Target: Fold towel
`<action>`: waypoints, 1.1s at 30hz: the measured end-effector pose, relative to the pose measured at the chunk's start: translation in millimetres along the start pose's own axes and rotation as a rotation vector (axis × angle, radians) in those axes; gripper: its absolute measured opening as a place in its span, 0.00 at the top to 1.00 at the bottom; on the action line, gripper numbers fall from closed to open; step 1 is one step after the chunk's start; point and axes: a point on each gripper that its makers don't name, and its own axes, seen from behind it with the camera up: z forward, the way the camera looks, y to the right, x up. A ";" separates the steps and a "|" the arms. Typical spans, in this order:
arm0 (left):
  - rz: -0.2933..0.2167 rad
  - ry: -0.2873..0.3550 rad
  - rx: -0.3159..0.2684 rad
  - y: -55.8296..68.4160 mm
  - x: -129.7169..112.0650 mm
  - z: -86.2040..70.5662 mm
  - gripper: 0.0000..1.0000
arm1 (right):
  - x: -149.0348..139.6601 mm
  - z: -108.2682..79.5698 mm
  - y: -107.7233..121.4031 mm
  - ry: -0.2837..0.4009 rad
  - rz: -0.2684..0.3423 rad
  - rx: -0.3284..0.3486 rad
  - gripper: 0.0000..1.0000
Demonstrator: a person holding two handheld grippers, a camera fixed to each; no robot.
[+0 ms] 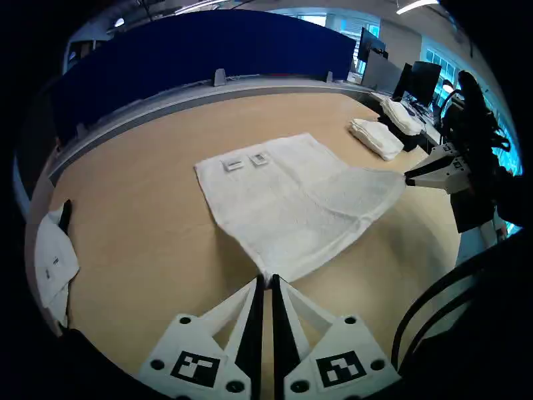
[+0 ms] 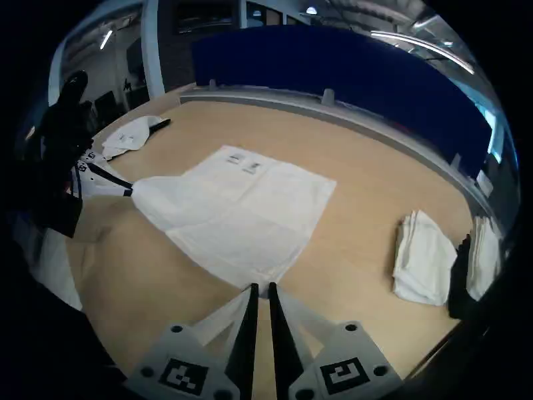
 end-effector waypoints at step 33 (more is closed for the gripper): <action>-0.096 0.025 -0.007 12.8 25.7 -59.8 0.92 | 25.3 -56.9 -19.8 0.017 0.044 0.025 0.88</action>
